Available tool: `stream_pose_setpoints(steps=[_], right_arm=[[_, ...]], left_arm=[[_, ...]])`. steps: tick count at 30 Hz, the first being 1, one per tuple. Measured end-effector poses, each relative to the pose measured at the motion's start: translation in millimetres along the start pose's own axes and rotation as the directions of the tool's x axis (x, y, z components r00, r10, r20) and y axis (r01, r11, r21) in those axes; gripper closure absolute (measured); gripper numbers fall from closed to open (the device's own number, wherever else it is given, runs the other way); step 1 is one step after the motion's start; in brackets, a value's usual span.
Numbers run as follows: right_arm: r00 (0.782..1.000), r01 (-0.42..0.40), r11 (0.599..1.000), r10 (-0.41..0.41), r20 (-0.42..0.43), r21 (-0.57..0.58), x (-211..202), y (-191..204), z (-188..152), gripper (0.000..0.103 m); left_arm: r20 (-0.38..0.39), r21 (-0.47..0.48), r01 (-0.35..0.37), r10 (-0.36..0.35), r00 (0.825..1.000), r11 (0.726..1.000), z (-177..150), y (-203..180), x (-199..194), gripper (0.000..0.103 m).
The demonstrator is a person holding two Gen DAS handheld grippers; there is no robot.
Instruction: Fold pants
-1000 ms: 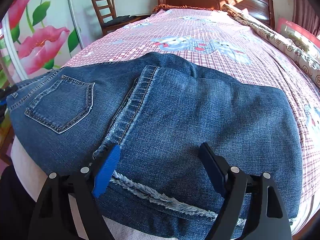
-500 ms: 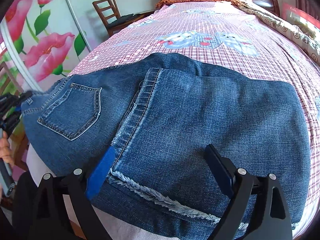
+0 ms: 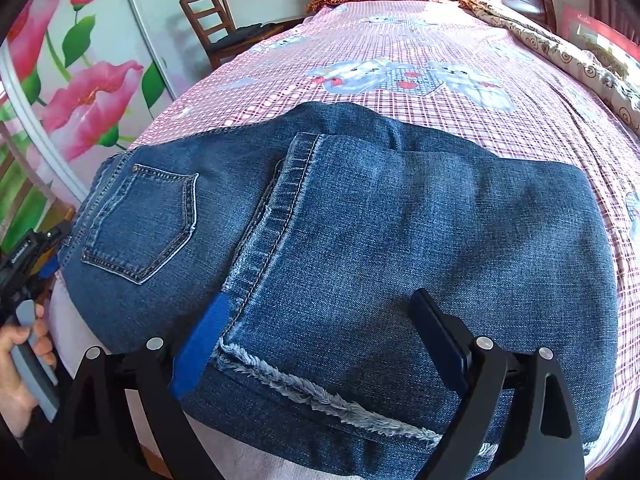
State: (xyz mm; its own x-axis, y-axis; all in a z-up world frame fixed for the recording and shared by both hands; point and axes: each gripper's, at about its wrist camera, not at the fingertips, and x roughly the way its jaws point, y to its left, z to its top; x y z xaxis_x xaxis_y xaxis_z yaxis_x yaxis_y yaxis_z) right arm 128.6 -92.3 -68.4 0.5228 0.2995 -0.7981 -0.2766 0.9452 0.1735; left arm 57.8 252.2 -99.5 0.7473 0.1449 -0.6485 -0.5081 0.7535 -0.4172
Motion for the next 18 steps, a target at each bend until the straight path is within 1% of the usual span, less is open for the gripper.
stream_pose_setpoints(steps=[1, 2, 3, 4, 5, 6, 8, 10, 12, 13, 14, 15, 16, 17, 18], right_arm=[[1.000, 0.002, 1.000, -0.002, -0.001, -0.001, 0.1, 0.4, 0.0, 0.012], [1.000, 0.004, 1.000, -0.004, -0.002, -0.002, 0.3, 0.7, 0.1, 0.012], [1.000, 0.004, 1.000, -0.004, -0.002, -0.003, 0.3, 0.5, -0.3, 0.012], [1.000, 0.004, 1.000, -0.004, -0.001, -0.002, 0.4, 0.5, -0.3, 0.012], [1.000, 0.005, 1.000, -0.005, 0.000, -0.002, 0.2, 0.7, -0.2, 0.012], [1.000, 0.006, 1.000, -0.006, 0.000, -0.003, 0.5, 0.9, 0.0, 0.012], [1.000, 0.007, 1.000, -0.007, 0.001, 0.000, 0.4, 0.7, 0.3, 0.012], [1.000, 0.004, 1.000, -0.004, 0.001, -0.001, 0.3, 0.4, 0.4, 0.012], [1.000, -0.003, 1.000, 0.003, 0.002, 0.001, 0.3, -0.6, 0.3, 0.012], [1.000, -0.004, 1.000, 0.004, 0.002, 0.000, 0.1, -0.8, 0.2, 0.012], [1.000, -0.005, 1.000, 0.005, 0.002, -0.002, 0.0, -0.7, -0.1, 0.012], [1.000, -0.007, 1.000, 0.007, 0.003, -0.002, -0.1, -0.9, -0.4, 0.012], [1.000, -0.010, 1.000, 0.010, 0.005, -0.001, 0.0, -1.5, -0.8, 0.012], [1.000, -0.011, 1.000, 0.011, 0.006, -0.001, -0.2, -1.8, -1.2, 0.012], [1.000, -0.010, 1.000, 0.010, 0.004, -0.002, -0.3, -1.3, -1.3, 0.012]], left_arm=[[-0.003, 0.001, -0.001, 0.001, 1.000, 1.000, 1.2, 0.3, 0.0, 0.022], [-0.013, -0.007, 0.004, -0.004, 1.000, 1.000, 0.3, 2.3, 0.2, 0.048], [-0.036, -0.025, -0.017, 0.016, 0.999, 1.000, 1.4, 5.2, 1.2, 0.065], [-0.041, -0.045, -0.004, 0.002, 0.999, 0.999, 2.8, 8.6, -0.4, 0.068], [-0.058, -0.055, 0.014, -0.017, 0.998, 0.998, 2.7, 8.7, -0.7, 0.077], [-0.063, -0.044, 0.003, -0.006, 0.998, 0.999, 3.7, 5.4, -1.7, 0.079], [-0.063, 0.006, -0.029, 0.029, 0.998, 1.000, 3.7, -5.5, -3.9, 0.082], [-0.062, 0.024, -0.056, 0.057, 0.996, 0.998, 6.0, -13.8, -7.5, 0.083], [-0.051, 0.048, -0.076, 0.078, 0.996, 0.996, 6.9, -20.3, -10.7, 0.083], [-0.036, 0.074, -0.087, 0.090, 0.995, 0.993, 6.9, -25.1, -13.7, 0.084], [-0.009, 0.123, -0.110, 0.112, 0.994, 0.986, 6.3, -33.1, -18.6, 0.084], [0.025, 0.189, -0.139, 0.137, 0.990, 0.972, 4.3, -44.0, -23.7, 0.084], [0.057, 0.257, -0.182, 0.173, 0.983, 0.949, 1.4, -54.7, -26.9, 0.084], [0.096, 0.321, -0.234, 0.214, 0.972, 0.918, -3.3, -64.2, -28.5, 0.083], [0.151, 0.406, -0.291, 0.250, 0.956, 0.866, -12.1, -76.4, -29.3, 0.083]])
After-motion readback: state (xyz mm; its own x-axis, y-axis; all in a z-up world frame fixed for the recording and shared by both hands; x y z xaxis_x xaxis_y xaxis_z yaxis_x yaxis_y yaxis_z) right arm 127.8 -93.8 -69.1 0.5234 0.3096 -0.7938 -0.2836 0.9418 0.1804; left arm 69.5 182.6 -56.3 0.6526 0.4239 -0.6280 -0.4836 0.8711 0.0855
